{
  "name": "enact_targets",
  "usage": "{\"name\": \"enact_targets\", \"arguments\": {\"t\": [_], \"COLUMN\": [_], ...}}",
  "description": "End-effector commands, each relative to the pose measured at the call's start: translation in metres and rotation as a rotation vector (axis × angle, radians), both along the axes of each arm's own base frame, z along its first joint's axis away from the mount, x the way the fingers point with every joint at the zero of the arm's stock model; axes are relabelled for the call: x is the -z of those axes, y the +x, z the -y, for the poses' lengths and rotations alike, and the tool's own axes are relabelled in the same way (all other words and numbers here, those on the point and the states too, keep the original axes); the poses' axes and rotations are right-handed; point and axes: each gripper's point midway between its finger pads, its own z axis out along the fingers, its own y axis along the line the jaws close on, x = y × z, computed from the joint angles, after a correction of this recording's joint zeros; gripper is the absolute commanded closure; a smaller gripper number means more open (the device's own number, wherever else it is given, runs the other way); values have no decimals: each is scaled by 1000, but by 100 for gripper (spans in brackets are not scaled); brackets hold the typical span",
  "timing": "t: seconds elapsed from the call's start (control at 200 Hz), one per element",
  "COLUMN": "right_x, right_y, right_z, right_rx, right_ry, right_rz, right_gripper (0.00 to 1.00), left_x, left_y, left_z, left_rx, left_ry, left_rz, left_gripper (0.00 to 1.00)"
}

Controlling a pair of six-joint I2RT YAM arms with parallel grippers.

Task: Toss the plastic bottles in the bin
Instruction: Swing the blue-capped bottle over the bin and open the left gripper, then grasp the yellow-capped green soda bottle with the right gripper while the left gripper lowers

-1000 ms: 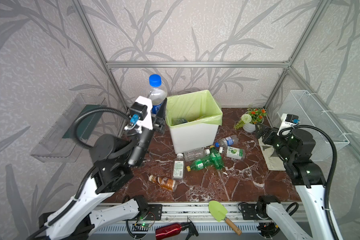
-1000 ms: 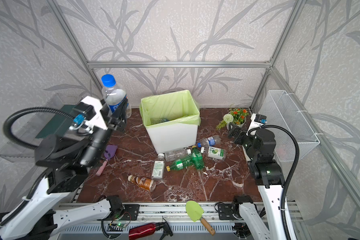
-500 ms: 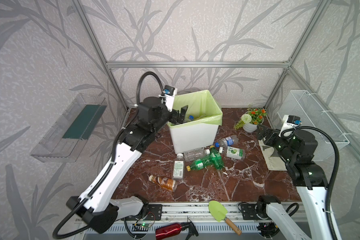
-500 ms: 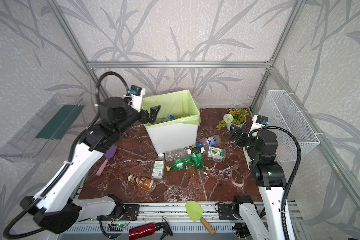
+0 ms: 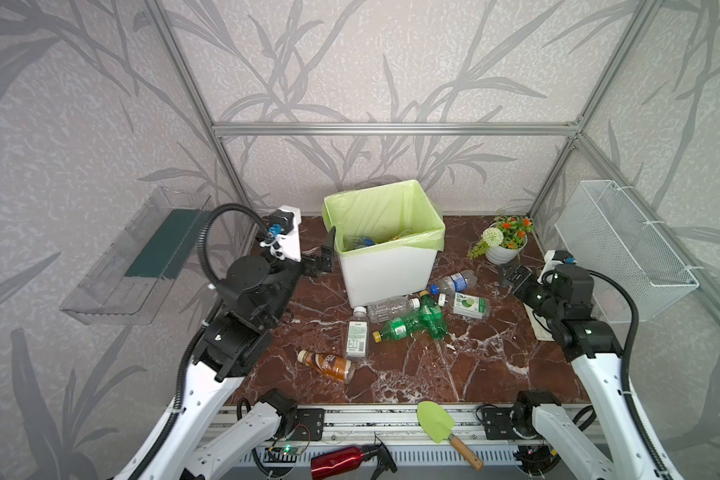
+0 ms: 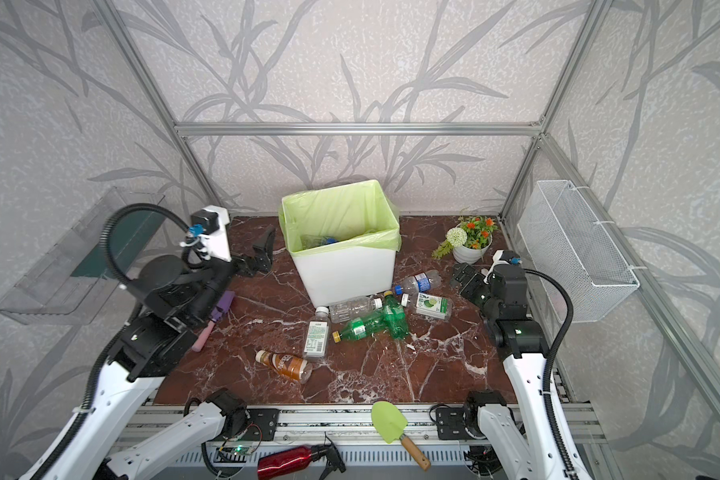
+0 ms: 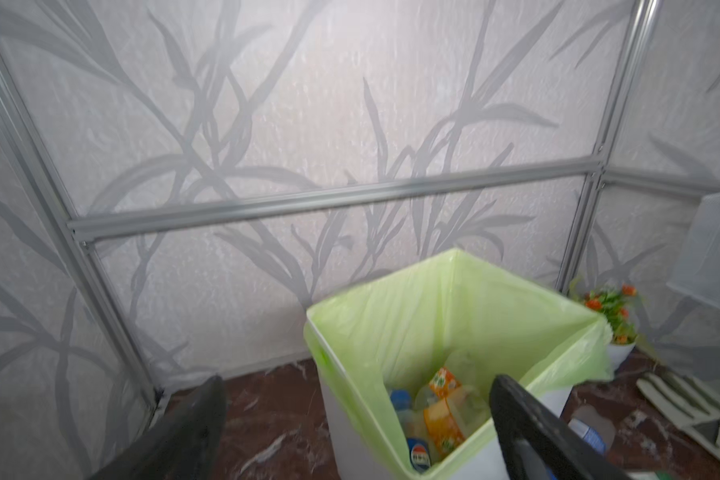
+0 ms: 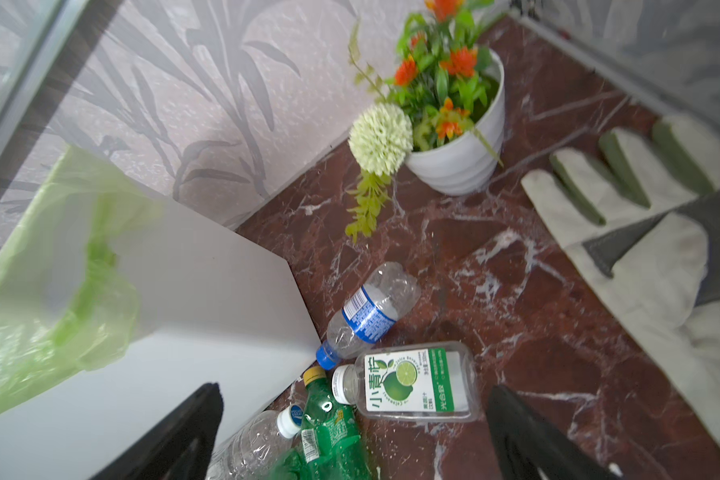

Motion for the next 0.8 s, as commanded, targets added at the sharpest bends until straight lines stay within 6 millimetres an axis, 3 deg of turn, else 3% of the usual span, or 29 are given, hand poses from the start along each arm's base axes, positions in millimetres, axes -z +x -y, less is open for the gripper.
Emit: {"name": "enact_targets", "arguments": {"t": [0.0,0.12,0.185,0.385,0.445,0.6,0.795], "right_x": [30,57,68,101,108,130,155], "right_y": [9,16,22,30,29,21,13], "right_z": [-10,-26,-41,-79,-92,-134,-160], "right_rx": [70,66,36,-103,-173,-402,-553], "right_ry": [180,160,143,77,40,-99,-207], "right_rz": [-69,-143,-171,-246,-260,-313,-383], "right_gripper": [1,1,1,0,6,9,15], "left_x": [9,44,65,130,145,164,180], "left_y": [-13,-17,-18,-23,-24,-30,-30], "left_z": [-30,-50,-51,-14,-7,15,22], "left_rx": [-120,-223,-227,-59,-51,-39,-38], "left_ry": [-71,-73,-71,-35,-16,79,50], "left_rz": [23,-52,-108,-289,-316,-313,-335], "left_gripper": [1,1,1,4,5,5,4]}}
